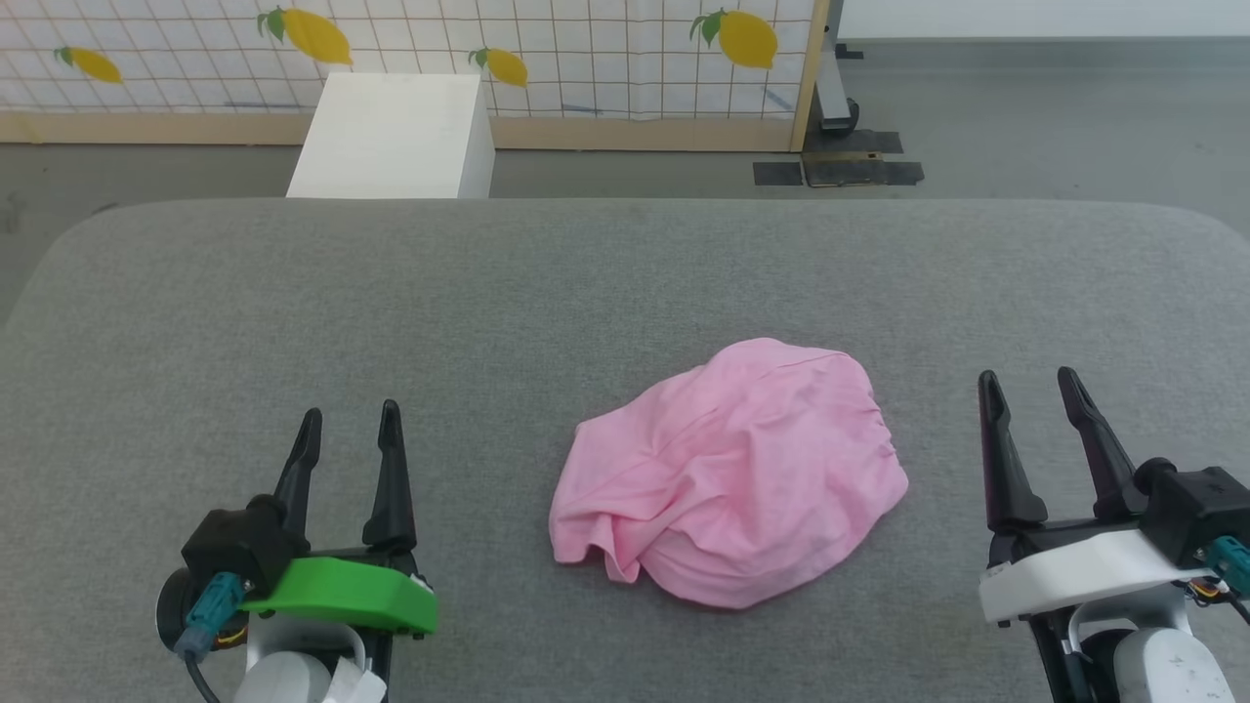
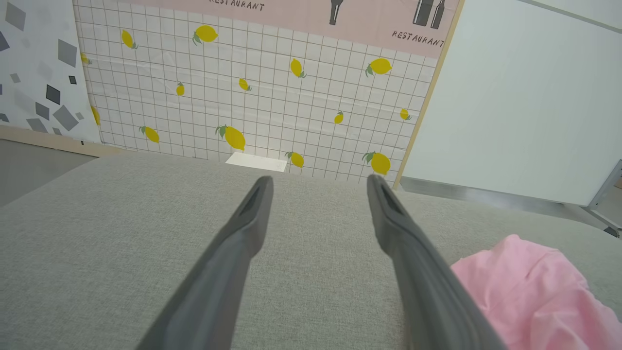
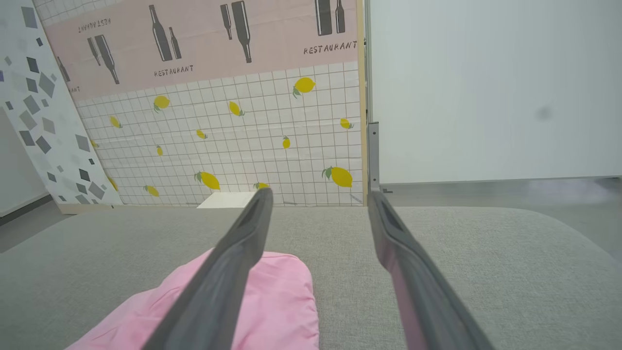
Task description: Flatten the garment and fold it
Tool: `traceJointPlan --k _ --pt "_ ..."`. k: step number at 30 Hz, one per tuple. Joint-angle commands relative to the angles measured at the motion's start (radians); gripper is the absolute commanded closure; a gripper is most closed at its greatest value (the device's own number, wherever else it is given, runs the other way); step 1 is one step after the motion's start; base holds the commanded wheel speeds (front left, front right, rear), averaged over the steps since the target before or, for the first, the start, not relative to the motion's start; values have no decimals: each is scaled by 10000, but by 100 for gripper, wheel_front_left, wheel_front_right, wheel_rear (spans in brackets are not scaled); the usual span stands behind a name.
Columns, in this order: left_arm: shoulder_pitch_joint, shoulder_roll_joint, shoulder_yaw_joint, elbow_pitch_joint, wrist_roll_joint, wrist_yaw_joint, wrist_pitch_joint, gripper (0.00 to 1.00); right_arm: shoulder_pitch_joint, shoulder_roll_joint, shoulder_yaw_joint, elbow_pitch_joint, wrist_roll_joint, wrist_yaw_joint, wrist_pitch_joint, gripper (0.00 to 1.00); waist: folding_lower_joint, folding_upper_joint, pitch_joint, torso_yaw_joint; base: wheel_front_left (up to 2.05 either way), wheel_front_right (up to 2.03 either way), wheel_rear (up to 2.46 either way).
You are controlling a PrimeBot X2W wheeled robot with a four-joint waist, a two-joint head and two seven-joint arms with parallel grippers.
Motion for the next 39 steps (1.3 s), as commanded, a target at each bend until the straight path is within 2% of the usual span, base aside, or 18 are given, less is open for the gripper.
traceJointPlan --k 1,18,22,26,33,39 --pt "131 -77 64 -7 105 -84 -37 0 146 -6 19 -67 -92 -15 65 0 0 -1 18 53 0 0 0" --pt "154 -339 271 145 425 -380 -37 0 181 -6 23 -94 -61 -15 232 0 0 -1 113 121 0 0 0" --pt "130 -352 275 155 449 -414 -37 0 121 -6 323 -294 -103 -15 457 0 0 -1 122 159 0 0 0" --pt "106 -359 270 139 476 -430 -37 0 6 -6 1447 -569 -246 -15 1535 0 0 -1 153 187 0 0 0" --pt "-31 -366 136 99 437 -444 -37 0 -546 -6 3725 -332 -572 -15 4680 0 0 -1 361 349 0 0 0" --pt "-252 -367 -114 93 310 -446 -38 0 -1221 -23 4409 410 -1008 -15 6717 0 0 -1 639 663 0 0 0"
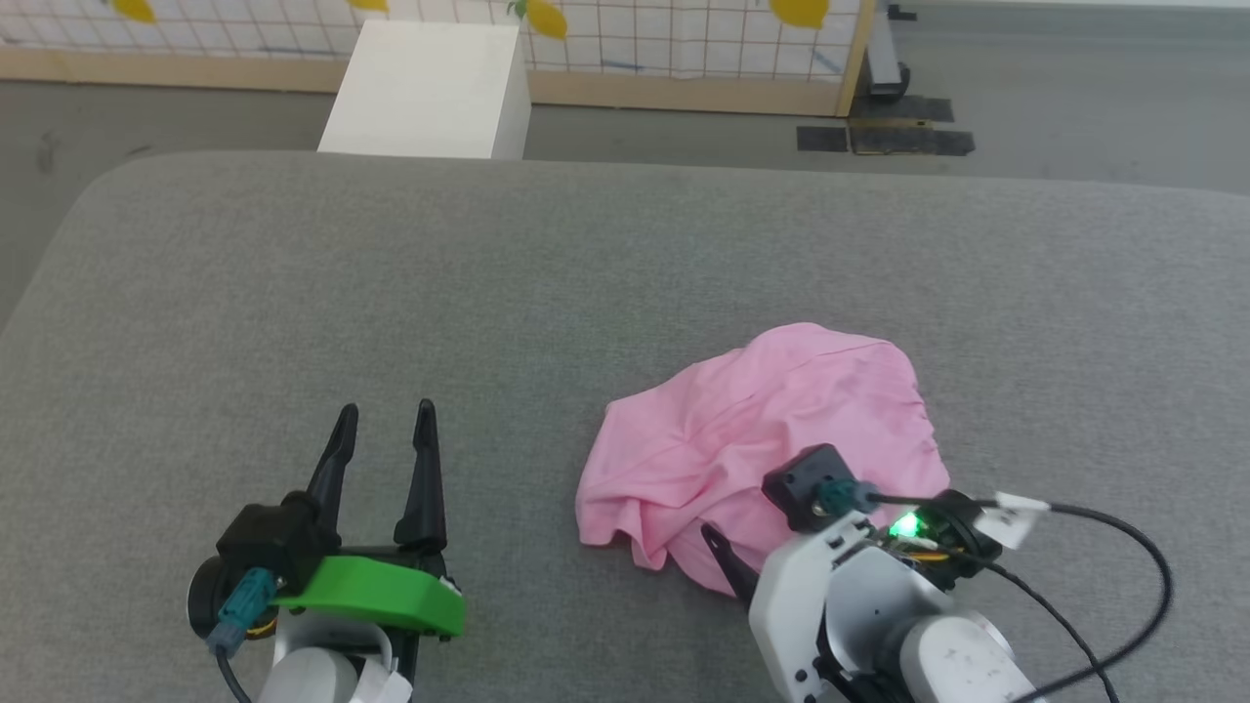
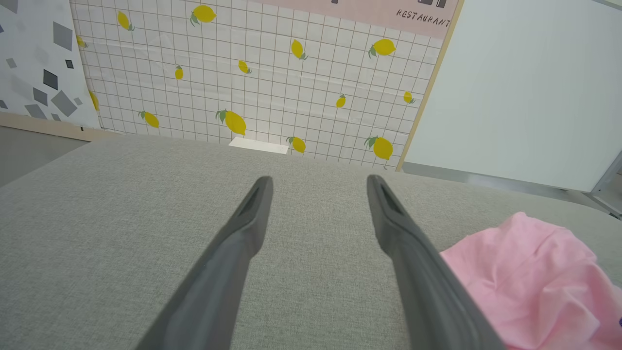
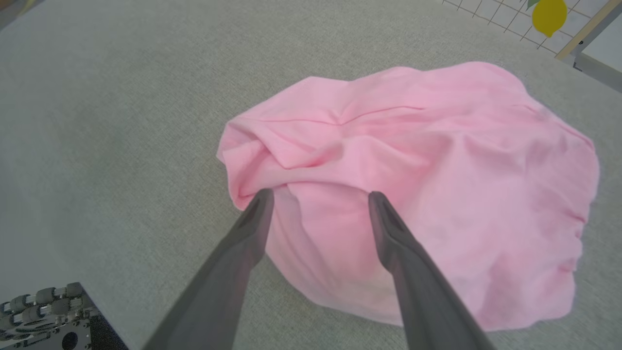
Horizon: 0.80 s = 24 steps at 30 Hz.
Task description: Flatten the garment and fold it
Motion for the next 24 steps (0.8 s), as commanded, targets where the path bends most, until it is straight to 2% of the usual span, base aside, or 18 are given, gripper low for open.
traceJointPlan --k 1,6,7,8,9,12,16,20,24 --pt "-226 -43 -64 -5 -125 -30 -38 0 -284 -15 71 187 -176 -15 328 0 -1 0 174 191 0 0 0" --pt "-337 -44 -252 -17 -213 7 -38 0 -738 -42 362 947 -440 -15 1419 0 -1 0 348 402 0 0 0" --pt "-348 -44 -288 -5 -230 19 -38 0 -796 -51 396 1103 -464 -15 1667 35 -1 0 365 439 0 0 0" --pt "-352 -44 -311 5 -241 26 -38 0 -847 -59 431 1188 -472 -15 1799 75 -1 0 372 464 0 0 0" --pt "-356 -44 -340 17 -253 33 -38 0 -918 -77 458 1245 -503 -15 1860 100 -1 0 375 492 0 0 0" --pt "-357 -44 -403 59 -273 43 -38 0 -1061 -82 484 1298 -429 -15 1817 100 -1 0 337 551 0 0 0" --pt "-299 -44 -397 147 -264 44 -38 0 -1283 -46 592 988 22 -15 1088 100 -1 0 162 543 0 0 0" --pt "-229 -45 -344 173 -209 39 -38 0 -1630 -9 901 202 1047 -15 217 100 -1 0 -43 454 0 0 0" --pt "-157 -45 -314 177 -160 24 -38 0 -2069 -3 923 -941 2562 -15 -842 100 -1 0 -212 350 0 0 0"
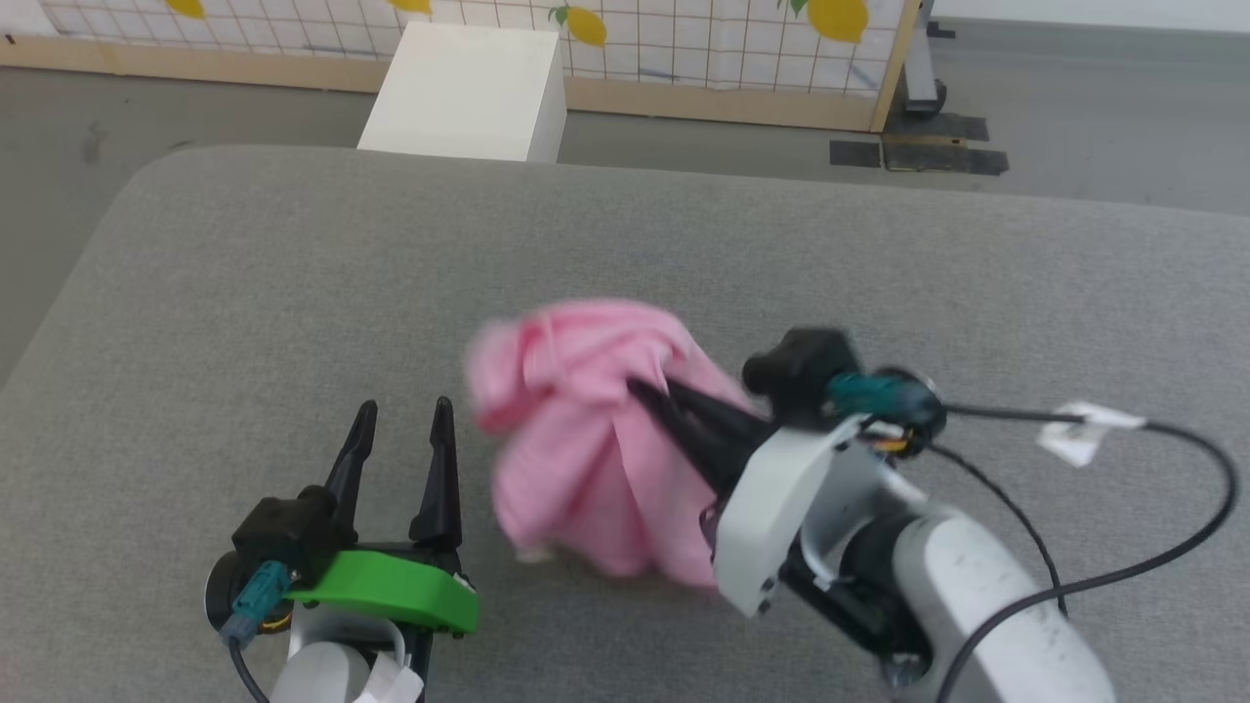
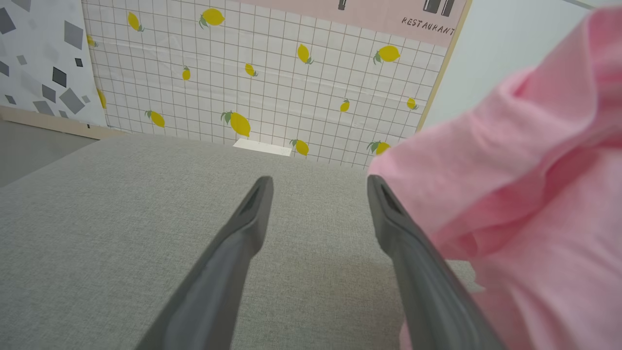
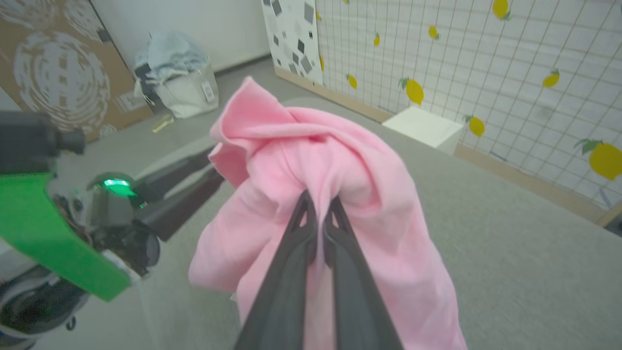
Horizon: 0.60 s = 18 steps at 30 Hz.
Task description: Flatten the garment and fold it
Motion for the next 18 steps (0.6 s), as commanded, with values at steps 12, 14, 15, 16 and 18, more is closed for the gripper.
traceJointPlan --k 12,14,15,16,18 --pt "-11 -41 -56 -79 95 2 -38 0 891 7 -3434 1041 -925 -15 209 100 -1 0 56 -226 0 0 0" --pt "-55 -41 -68 -77 87 1 -38 0 1305 8 -4259 1619 -1316 -15 324 100 -1 0 120 -227 0 0 0" --pt "-69 -41 -71 -75 86 0 -38 0 1443 8 -4544 1794 -1463 -15 339 100 -1 0 136 -226 0 0 0" --pt "-80 -41 -69 -72 90 -2 -38 0 1611 8 -4961 1957 -1632 -15 313 100 -1 0 158 -233 0 0 0" --pt "-84 -41 -48 -79 103 -5 -38 0 1855 8 -5644 2082 -1809 -15 176 57 -1 0 184 -257 0 0 0"
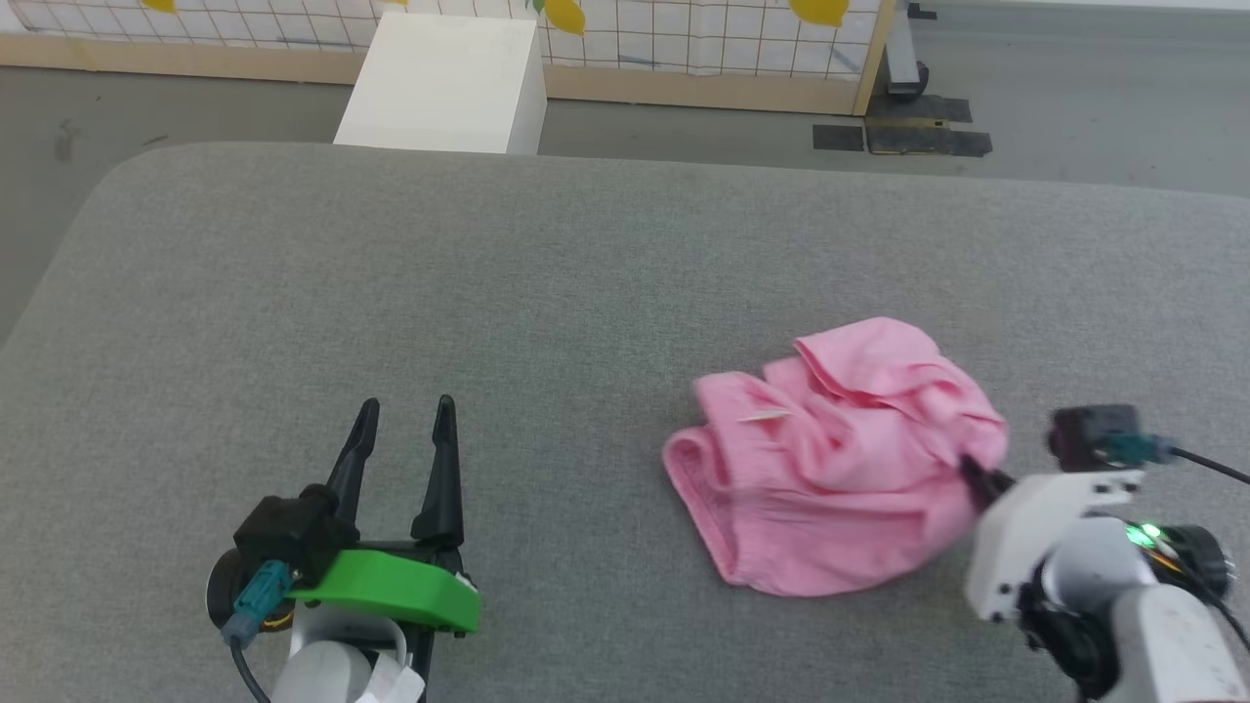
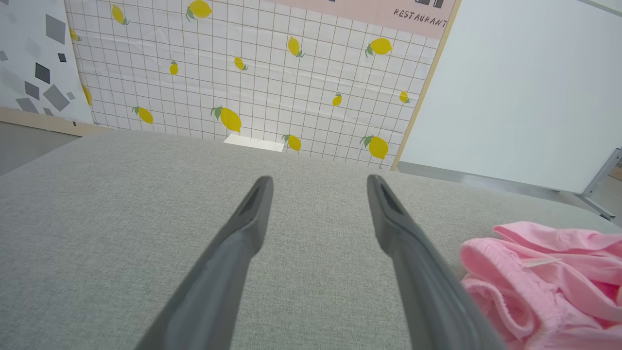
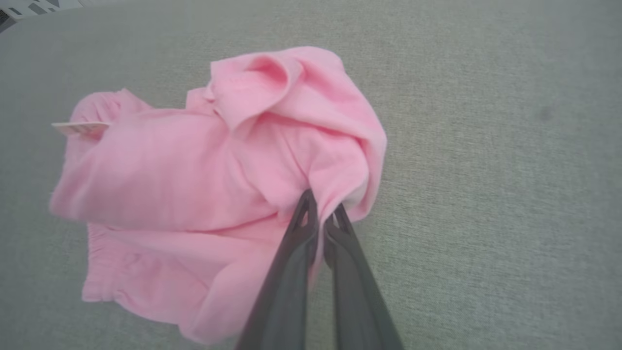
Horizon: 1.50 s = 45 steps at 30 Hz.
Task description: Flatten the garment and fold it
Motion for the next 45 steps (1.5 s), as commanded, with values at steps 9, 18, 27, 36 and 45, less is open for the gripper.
traceJointPlan --k 9,18,27,36,45 --pt "-25 -33 63 16 163 -32 -38 0 1032 -13 -1679 -812 -299 -15 -918 0 -1 0 -76 -232 0 0 0" --pt "-94 -34 -141 89 -34 -102 -38 0 1690 -13 76 -2439 -341 -15 -3640 0 -1 0 -173 -458 0 0 0" --pt "-1112 -34 -3180 1087 -1102 -394 664 0 1587 -13 308 -2632 -329 -15 -5051 0 -1 0 -81 -850 0 0 0" --pt "-2020 -34 -5417 2621 -2393 -201 3389 0 1487 -13 451 -2091 -118 -15 -5384 0 -1 0 15 -2025 0 0 0" --pt "-2097 147 -5638 3013 -2524 680 5543 0 1524 -13 409 -1785 132 -15 -5547 0 -1 0 47 -2620 0 0 0"
